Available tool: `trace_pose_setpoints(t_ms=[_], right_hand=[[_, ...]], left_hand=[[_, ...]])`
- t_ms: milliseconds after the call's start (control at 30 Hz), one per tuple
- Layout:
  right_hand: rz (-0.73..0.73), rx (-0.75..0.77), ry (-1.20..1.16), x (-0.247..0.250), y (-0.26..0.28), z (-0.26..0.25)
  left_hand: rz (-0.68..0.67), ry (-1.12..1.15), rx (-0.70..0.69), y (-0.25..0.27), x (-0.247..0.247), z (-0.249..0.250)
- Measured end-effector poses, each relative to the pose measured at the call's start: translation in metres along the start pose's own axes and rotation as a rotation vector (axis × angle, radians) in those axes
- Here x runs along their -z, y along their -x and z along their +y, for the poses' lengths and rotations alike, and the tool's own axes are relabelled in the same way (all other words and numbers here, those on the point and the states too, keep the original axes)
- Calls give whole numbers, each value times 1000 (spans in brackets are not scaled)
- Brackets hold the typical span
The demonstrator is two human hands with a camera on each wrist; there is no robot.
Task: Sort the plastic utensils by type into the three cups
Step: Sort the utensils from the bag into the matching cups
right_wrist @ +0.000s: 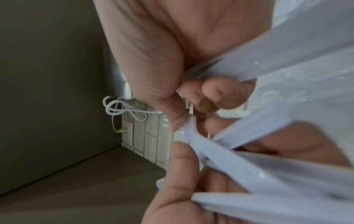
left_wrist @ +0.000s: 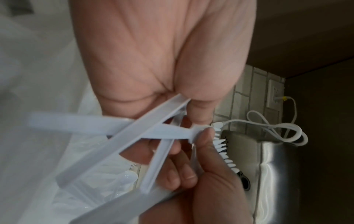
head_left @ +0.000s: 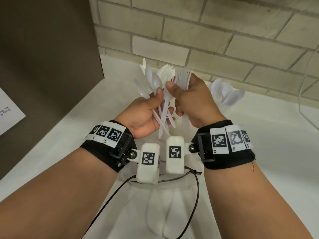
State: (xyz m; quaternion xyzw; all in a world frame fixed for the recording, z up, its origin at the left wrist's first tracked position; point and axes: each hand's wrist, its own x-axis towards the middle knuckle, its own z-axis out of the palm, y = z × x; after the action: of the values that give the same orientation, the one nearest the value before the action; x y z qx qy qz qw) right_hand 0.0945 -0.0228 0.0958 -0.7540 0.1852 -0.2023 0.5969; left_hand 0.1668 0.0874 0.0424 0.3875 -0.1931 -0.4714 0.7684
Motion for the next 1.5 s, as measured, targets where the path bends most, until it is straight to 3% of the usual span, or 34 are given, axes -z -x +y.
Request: trace_pose_setpoints(t_ms=[167,400,533,733,900,1067,1200,1400,1500], right_hand=[[92,13,-132,13,-8,2],[315,202,-272,60,-48,-17],[406,314,-195,64,-78,-11],[382,383,-235,50,-106,18],[387,330,-318,38,-119,36],[353,213,-224,39,-116,60],[368,208,-181,44,-117,63],[224,29,285,41,-116,71],[277,129,335,44,-114,57]], left_hand=[[137,2,5,0,-2,2],[253,-110,6,-5,-5,6],[317,-107,-19,-11,-8,9],[332,-141,3,-15,-9,8],[358,-135,12,-17,-8,8],[373,-140,17,-14,-5,10],[379,-136,21,-14,-5,9],[368,-150,44,-16,-9,4],[352,-182,55,-14,-11,4]])
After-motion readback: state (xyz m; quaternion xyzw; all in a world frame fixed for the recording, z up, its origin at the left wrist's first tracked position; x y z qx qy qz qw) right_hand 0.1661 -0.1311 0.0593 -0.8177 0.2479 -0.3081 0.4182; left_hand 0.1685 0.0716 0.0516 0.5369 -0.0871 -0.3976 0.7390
